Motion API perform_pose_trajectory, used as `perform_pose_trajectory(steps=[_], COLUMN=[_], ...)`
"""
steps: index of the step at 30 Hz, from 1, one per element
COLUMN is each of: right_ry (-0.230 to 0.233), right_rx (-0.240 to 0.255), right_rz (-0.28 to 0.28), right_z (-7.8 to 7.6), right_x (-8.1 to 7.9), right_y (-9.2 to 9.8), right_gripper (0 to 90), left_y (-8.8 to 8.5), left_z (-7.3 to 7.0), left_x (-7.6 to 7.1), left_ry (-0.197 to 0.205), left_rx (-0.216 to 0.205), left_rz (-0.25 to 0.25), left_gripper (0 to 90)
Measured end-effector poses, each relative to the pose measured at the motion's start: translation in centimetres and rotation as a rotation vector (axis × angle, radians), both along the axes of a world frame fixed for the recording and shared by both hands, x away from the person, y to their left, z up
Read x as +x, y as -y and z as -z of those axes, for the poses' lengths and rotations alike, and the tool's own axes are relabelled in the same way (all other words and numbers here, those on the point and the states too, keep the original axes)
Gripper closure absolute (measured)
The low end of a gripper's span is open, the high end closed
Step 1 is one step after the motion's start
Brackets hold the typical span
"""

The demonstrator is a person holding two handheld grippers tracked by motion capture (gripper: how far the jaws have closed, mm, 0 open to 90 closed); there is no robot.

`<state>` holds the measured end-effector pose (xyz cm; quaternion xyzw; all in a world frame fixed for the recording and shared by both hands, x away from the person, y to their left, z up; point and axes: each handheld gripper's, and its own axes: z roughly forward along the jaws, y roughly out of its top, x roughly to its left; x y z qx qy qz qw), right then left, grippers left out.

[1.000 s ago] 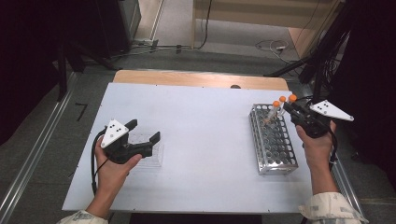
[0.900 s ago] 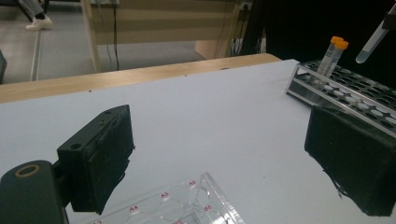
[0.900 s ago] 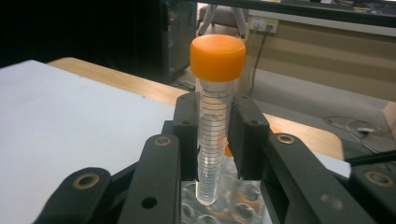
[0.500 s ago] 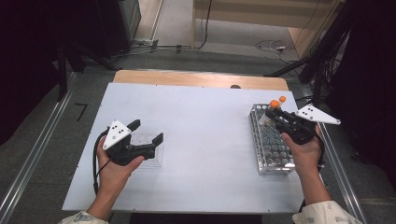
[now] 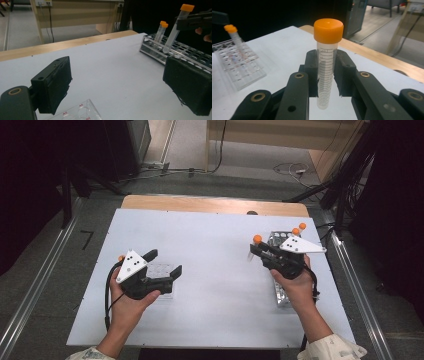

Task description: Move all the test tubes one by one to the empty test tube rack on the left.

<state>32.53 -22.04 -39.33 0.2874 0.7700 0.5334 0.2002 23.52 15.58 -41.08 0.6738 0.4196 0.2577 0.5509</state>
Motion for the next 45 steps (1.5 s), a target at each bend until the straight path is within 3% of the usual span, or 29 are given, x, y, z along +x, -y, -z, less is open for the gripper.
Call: perform_pose_trajectory(steps=[9,22,33,40,45], right_ry=[-0.030,-0.074,-0.098,-0.119,-0.126], right_rx=[-0.022,-0.043,-0.062,-0.066,-0.043], right_rz=[-0.087,-0.195,-0.267,-0.316,-0.336], right_z=[1.1,2.4,3.6,4.1,4.1], right_x=[-0.9,-2.2,-2.9,-3.4,-3.6], right_y=[-3.4,-6.7,-9.6,-11.2,-11.7], right_gripper=[72.1,72.0,72.0,72.0,72.0], left_y=[0.9,3.5,5.5,6.0,6.1], left_z=[0.0,0.2,0.6,0.8,1.1], left_x=[-0.2,0.0,0.1,0.0,0.0], left_ry=[-0.001,-0.004,0.019,0.033,0.034], left_rx=[-0.001,0.009,0.016,0.005,0.002], left_rz=[0.026,0.084,0.117,0.121,0.120], left_gripper=[9.1,9.6,13.0,22.5,34.8])
